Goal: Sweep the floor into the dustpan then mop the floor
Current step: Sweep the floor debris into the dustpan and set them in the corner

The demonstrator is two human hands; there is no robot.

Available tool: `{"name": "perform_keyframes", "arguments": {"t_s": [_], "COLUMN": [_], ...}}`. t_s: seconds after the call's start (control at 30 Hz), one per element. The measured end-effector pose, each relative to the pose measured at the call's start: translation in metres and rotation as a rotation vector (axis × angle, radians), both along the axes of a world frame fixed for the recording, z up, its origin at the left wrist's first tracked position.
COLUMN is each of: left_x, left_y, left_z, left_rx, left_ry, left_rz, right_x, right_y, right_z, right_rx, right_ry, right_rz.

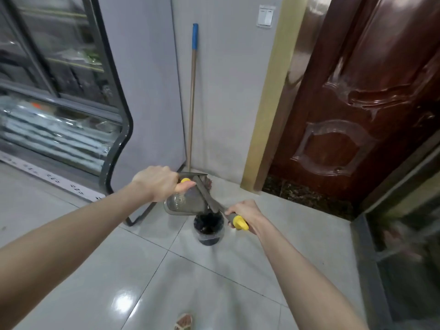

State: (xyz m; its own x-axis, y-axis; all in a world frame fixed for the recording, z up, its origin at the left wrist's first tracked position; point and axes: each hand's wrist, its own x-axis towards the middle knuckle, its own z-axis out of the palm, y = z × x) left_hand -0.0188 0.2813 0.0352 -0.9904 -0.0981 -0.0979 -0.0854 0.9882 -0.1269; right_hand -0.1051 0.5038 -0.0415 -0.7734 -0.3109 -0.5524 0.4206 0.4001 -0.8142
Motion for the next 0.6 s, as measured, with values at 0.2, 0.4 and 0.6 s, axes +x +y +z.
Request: {"name": "perform_keyframes", "arguments": {"t_s": [0.2,0.4,0.6], "left_x": [0.024,0.046,0.051], "left_y": [-0.020,-0.044,-0.079], "left_z": [0.010,-0.001,-0.030], "left_rx": [0.019,0.090,0.211], "left_ry": [0.081,0.118,0.164], "left_rz": [0.158,0.364,0.546], "right_x": [0.008,0.018,0.011], "right_y": [-0.035,-0.067,-0.106], "right_z": [0.015,0.008,-0.021], "right_rx": [-0.074,-0.096,-0.069], "right_ry": [-0.068,-0.114,-0.188], "right_rz": [0.033,0.115,0.160]}}
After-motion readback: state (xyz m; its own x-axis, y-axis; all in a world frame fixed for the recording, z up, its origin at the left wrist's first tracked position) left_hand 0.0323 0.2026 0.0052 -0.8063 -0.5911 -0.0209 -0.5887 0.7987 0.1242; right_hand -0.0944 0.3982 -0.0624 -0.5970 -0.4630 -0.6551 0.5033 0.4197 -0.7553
